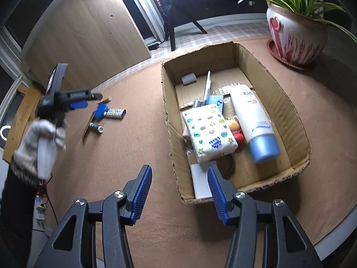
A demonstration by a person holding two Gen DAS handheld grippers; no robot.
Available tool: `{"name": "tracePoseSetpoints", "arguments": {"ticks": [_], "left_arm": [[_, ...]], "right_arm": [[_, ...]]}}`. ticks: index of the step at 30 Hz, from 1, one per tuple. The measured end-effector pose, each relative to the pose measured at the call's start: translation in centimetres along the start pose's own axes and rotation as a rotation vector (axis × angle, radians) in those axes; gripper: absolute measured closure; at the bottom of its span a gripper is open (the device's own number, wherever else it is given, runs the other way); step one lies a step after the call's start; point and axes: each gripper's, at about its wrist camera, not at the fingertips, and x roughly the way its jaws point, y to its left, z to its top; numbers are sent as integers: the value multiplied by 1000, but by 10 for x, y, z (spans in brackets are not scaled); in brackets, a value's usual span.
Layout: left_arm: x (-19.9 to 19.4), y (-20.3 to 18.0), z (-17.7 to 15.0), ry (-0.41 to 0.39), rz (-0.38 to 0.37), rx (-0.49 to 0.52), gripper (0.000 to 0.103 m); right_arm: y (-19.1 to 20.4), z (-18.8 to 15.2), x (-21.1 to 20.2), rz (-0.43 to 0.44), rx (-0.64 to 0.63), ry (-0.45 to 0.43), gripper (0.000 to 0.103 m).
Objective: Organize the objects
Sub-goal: 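Reach the left tool to the wooden clothespin and grasp it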
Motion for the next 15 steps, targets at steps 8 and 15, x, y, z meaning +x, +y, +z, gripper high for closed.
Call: {"name": "tracePoseSetpoints", "arguments": {"ticks": [8, 15], "left_arm": [[43, 14, 34, 72, 47, -37, 35], [43, 19, 29, 71, 4, -42, 55]], "right_arm": [[-11, -4, 0, -9, 31, 10, 55], [-11, -4, 4, -6, 32, 21, 55]]}}
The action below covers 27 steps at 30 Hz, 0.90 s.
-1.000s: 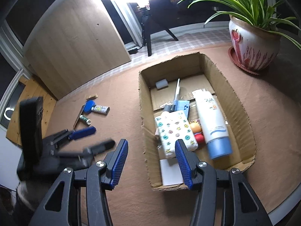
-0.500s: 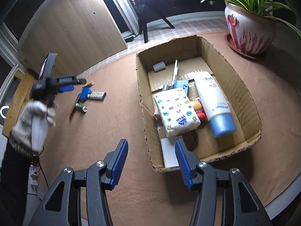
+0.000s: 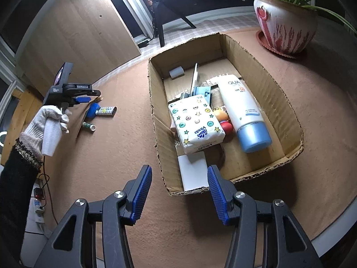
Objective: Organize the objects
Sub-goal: 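Reach the left tool to the wooden clothespin and grasp it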
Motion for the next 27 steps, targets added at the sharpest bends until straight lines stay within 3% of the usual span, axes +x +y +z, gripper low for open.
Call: {"name": "tracePoseSetpoints", "arguments": {"ticks": [5, 8, 10, 13, 18, 27], "left_arm": [[-9, -5, -6, -7, -10, 55, 57], [-16, 3, 2, -56, -5, 2, 57], [-10, 7, 6, -39, -20, -25, 57], [2, 2, 0, 18, -11, 17, 58], [-9, -4, -29, 15, -61, 70, 59], [-44, -39, -132, -13, -168, 151, 60]], "right_arm": [[17, 5, 5, 17, -35, 12, 55], [30, 7, 5, 25, -61, 14, 55], [37, 5, 6, 33, -78, 21, 55], [42, 1, 4, 39, -85, 23, 55], [42, -4, 0, 57, -81, 25, 55], [60, -2, 4, 133, -102, 24, 55]]}}
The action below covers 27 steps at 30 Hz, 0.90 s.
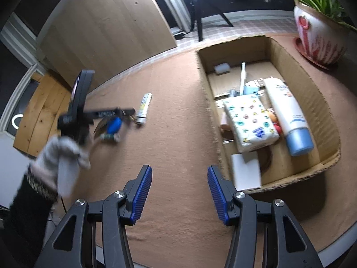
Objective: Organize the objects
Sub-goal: 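Reach the left tool to the wooden clothespin and grasp it, then grasp the wooden clothespin with the right tool while the left tool grasps the green glue stick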
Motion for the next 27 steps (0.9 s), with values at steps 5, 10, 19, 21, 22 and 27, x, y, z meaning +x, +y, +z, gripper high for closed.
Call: {"name": "tracePoseSetpoints", "arguments": {"ticks": [5, 10, 19, 21, 22, 27], "left_arm": [[-13, -37, -54, -37, -17, 51, 60], [-22, -50, -94, -52, -44, 73, 57], [-97, 0, -130, -176, -9, -110, 41], [-102, 16, -148, -150, 3, -176, 41], [-102, 19, -157, -138, 2, -198, 41], [-83, 27, -160, -108, 21, -260, 41]], "right_arm": [[17, 0, 10, 22, -35, 12, 55], [36, 1, 21, 35, -74, 32, 55], [50, 26, 42, 34, -121, 46, 55], [55, 32, 51, 45, -143, 64, 55], [58, 34, 56, 48, -159, 76, 55], [81, 31, 84, 73, -246, 154, 55]]}}
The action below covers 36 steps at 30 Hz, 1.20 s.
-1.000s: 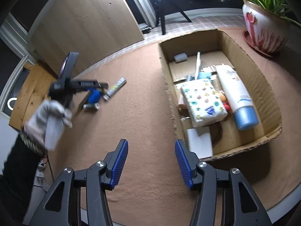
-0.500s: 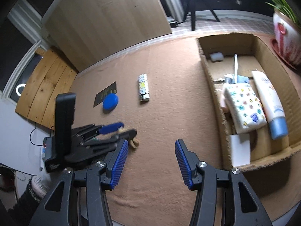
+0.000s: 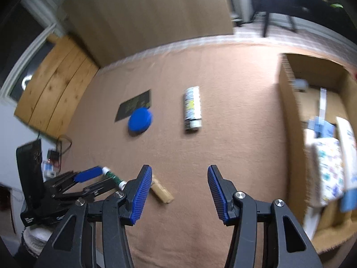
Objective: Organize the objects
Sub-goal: 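Grasp the wooden clothespin with the right tool while the left tool grasps the green glue stick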
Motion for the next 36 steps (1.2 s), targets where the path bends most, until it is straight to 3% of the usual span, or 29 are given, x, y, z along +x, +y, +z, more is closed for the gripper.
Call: {"name": "tracePoseSetpoints", "arguments": {"ticks": [7, 13, 20, 23, 29, 31, 36], "left_arm": [[13, -5, 9, -17, 51, -76, 37], [11, -5, 2, -20, 87, -65, 37], [-6, -8, -10, -30, 110, -76, 37], [1, -6, -13, 6, 76, -90, 37], [23, -2, -2, 23, 60, -113, 52], [24, -3, 2, 20, 62, -110, 62], [31, -2, 10, 15, 74, -86, 65]], "right_arm": [[20, -8, 35, -15, -75, 76, 55], [23, -18, 43, -29, -118, 103, 55], [32, -21, 46, -72, -185, 98, 56], [33, -21, 48, -81, -200, 101, 57], [36, -19, 58, -89, -224, 119, 64], [36, -19, 60, -92, -224, 122, 66], [40, -21, 65, -103, -240, 130, 72]]}}
